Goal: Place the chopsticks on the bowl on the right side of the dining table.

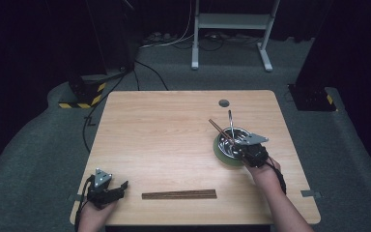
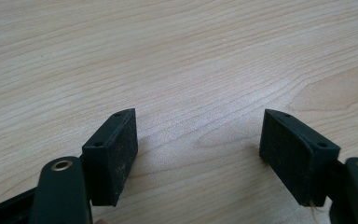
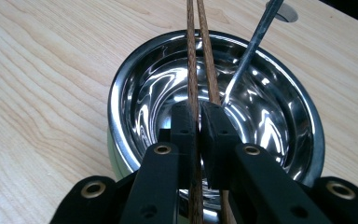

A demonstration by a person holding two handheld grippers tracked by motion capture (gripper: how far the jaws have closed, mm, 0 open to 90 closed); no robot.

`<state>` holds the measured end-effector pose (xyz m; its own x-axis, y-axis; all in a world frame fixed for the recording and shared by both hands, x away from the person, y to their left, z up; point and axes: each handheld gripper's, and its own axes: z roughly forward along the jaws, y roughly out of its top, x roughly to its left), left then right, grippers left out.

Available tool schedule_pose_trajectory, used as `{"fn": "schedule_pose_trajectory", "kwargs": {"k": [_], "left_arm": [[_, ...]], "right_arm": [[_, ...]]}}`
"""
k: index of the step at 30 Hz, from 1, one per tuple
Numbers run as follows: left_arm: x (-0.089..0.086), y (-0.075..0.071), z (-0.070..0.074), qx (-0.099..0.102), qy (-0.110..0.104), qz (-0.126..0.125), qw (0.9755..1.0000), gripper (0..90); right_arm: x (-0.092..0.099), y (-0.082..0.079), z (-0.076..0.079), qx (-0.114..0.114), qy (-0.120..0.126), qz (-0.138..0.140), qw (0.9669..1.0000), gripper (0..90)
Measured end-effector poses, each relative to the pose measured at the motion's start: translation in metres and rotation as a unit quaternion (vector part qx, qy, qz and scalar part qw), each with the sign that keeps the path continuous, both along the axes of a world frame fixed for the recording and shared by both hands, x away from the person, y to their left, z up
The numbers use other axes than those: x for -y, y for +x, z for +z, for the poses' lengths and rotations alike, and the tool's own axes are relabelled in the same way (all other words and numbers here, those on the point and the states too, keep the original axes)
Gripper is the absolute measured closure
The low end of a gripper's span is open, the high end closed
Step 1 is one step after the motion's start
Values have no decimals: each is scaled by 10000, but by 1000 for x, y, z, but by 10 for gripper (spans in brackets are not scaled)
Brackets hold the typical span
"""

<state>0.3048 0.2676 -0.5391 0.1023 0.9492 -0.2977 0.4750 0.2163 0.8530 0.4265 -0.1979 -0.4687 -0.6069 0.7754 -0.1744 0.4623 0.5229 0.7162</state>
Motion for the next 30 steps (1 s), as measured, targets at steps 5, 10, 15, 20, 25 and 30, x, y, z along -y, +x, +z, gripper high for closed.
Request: {"fn": "schedule_pose_trajectory", "kwargs": {"k": [5,10,15,20,25,30], "left_arm": [[0,0,0,-2,1,0,10000,277],[1,0,0,5,-56,6,10000,277],[0,0,0,-9,-2,-47,10000,276],[0,0,0,-12,7,-49,10000,275],[0,0,0,-29,25,-54,10000,275],[0,0,0,-29,23,-51,10000,275]], "right_arm": [[-1,-2,8,117,111,70,9998,786],[5,1,19,78,212,-11,9997,676],[7,10,19,-137,265,-48,9995,570],[2,17,10,-338,185,-80,9992,573],[1,21,8,-385,93,-117,9991,641],[0,25,7,-431,47,-84,9990,712]]}}
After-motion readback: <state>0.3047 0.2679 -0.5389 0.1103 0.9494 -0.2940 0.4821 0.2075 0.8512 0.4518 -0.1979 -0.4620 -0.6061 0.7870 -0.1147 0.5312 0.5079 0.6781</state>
